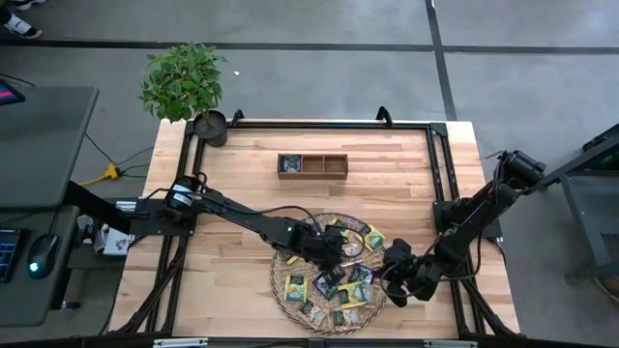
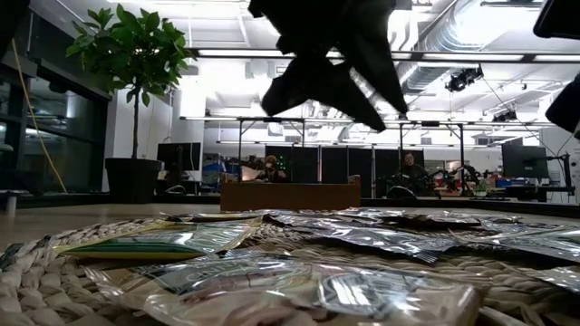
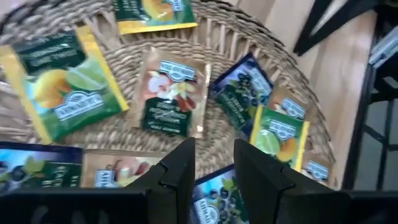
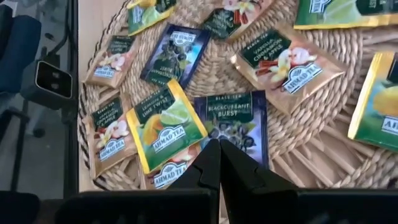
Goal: Pick & Place Tea
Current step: Put the purple tea bag in the left section of the wooden organizer
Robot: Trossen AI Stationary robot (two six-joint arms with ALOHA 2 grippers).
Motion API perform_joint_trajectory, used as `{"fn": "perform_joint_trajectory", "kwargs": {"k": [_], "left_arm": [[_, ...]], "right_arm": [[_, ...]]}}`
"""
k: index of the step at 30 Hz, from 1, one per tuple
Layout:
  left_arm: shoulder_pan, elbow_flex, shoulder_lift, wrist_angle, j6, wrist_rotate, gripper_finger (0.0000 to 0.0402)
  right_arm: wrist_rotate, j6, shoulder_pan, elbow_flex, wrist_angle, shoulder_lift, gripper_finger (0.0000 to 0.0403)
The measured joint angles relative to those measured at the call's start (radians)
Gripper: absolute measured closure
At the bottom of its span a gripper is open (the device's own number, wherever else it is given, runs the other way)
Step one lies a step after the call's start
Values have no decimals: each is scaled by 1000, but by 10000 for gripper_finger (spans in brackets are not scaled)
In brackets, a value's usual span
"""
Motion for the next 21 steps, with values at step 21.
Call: {"fn": "perform_joint_trajectory", "kwargs": {"k": [21], "left_arm": [[7, -1, 46, 122, -33, 65, 293]], "right_arm": [[-20, -24, -1, 1, 105, 163, 403]]}}
